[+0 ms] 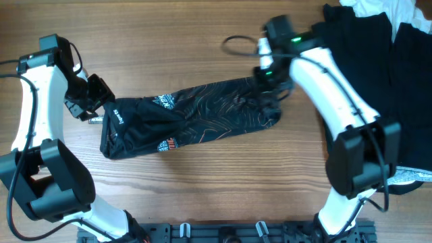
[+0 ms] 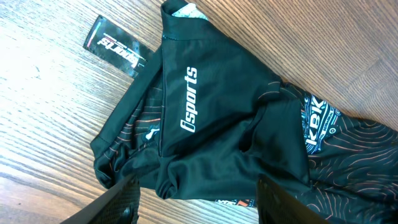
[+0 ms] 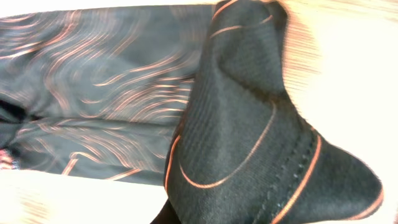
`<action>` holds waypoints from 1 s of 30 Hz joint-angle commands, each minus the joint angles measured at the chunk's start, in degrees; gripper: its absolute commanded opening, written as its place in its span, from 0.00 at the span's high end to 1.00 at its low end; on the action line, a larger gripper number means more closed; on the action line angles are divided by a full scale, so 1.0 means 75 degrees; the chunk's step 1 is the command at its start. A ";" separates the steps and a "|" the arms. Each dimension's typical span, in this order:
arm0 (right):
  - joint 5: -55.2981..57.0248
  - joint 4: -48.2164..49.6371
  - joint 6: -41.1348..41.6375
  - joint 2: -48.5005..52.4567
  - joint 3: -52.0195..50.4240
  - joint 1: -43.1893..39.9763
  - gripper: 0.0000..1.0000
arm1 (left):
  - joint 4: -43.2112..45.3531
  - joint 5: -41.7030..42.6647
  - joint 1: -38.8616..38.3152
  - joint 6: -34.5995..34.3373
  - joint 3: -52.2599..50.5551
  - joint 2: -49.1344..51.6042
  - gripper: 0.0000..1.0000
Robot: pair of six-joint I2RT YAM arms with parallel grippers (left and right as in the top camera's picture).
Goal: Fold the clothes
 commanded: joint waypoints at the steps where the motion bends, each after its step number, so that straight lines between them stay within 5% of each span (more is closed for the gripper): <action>1: -0.0015 0.0283 0.0481 0.0335 0.0038 0.0769 0.95 | 0.0003 0.0122 -0.0195 -0.0015 -0.0047 -0.0125 0.40; 3: -0.0239 0.0417 0.0388 0.0533 0.0032 0.1064 0.83 | 0.0006 0.0119 -0.0312 -0.0015 -0.0047 -0.0125 0.39; 5: -0.0959 0.0685 -0.0268 0.0632 0.0023 0.1323 0.59 | 0.0044 0.0117 -0.0393 -0.0015 -0.0047 -0.0125 0.39; 7: -0.1180 0.0874 -0.0385 0.0632 0.0023 0.1396 0.49 | 0.0058 0.0119 -0.0408 -0.0015 -0.0047 -0.0125 0.39; 12: -0.0842 0.0947 -0.0385 0.0629 0.0023 0.1221 0.46 | 0.0052 0.0117 -0.0408 -0.0015 -0.0047 -0.0125 0.37; 16: 0.1180 0.0256 0.0711 0.0522 0.0029 0.0597 0.45 | 0.0012 0.0108 -0.0408 0.0020 -0.0131 -0.0090 0.32; 23: 0.1276 -0.0326 0.0758 -0.0035 0.0029 -0.0600 0.35 | 0.1766 -0.0423 -0.0423 0.0396 -0.1996 -0.0079 0.12; 28: 0.1276 -0.0510 0.0592 -0.0050 0.0029 -0.0737 0.35 | 0.3512 -0.0650 -0.0423 0.0420 -0.3386 0.0041 0.13; 30: 0.1276 -0.0510 0.0595 -0.0050 0.0029 -0.0737 0.35 | 0.3791 -0.0560 -0.0466 0.0420 -0.3663 0.0122 0.27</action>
